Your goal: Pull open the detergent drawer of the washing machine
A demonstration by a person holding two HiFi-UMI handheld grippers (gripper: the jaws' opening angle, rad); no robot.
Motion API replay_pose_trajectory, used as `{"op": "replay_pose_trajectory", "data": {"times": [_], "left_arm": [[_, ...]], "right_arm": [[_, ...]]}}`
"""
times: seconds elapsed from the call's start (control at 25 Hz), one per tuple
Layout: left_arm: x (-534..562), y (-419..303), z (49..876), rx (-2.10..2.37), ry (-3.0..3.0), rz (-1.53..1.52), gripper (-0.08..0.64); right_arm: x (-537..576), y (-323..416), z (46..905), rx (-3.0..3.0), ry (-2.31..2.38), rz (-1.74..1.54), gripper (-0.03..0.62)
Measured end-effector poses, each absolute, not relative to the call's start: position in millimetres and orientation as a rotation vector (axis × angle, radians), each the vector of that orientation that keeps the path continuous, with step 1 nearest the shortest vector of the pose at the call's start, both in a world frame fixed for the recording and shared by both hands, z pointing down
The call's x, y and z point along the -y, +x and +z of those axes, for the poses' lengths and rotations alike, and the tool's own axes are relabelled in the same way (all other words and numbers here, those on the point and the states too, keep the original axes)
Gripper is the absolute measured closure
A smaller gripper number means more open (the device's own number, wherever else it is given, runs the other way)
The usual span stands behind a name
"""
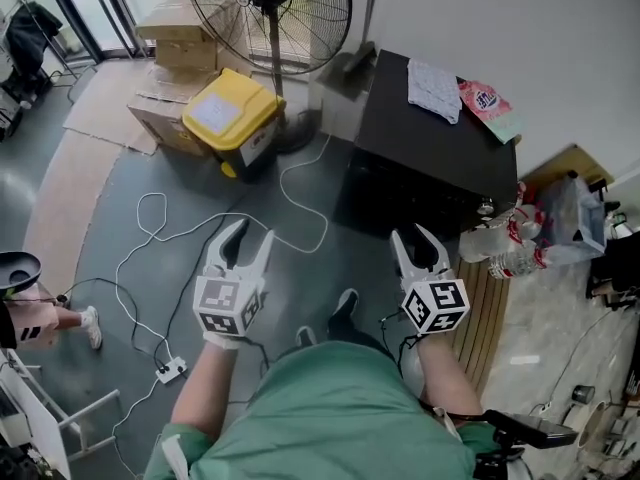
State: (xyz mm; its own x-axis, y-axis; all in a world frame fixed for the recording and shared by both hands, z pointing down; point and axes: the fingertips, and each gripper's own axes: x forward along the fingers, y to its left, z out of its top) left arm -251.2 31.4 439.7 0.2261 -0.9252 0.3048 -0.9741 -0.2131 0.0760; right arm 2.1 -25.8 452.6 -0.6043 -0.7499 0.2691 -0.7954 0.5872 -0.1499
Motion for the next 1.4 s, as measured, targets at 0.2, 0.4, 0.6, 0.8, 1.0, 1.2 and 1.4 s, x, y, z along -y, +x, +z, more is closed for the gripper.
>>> {"op": "replay_pose_trajectory", "data": {"times": [0.2,0.4,0.6,0.8,1.0,1.2,1.4], "left_arm": [[8,-237,443,1.806,2.224,0.314,0.373],[46,-213,449,1.808,2.207,0.357,0.374],[81,-186,455,1.832,2.188,0.395,0.380],[101,-161,464,1.816,2.175,0.427,0.379],[108,-152,475,1.787,2.171,0.458,0.379],[117,-149,489,1.737,2.175,0.476,0.379],[135,-149,502,1.646,2.220,0.509,0.380]], "right_arm": [[71,11,468,2.660,1.259,0.462,0.453],[115,30,481,2.711,1.231,0.565,0.453],[151,47,502,2.819,1.105,0.730,0.452],[176,61,530,2.776,1.077,0.836,0.453],[186,63,540,2.798,1.086,0.884,0.453],[195,58,560,2.780,1.100,0.957,0.453],[209,57,599,2.702,1.162,1.058,0.453]]}}
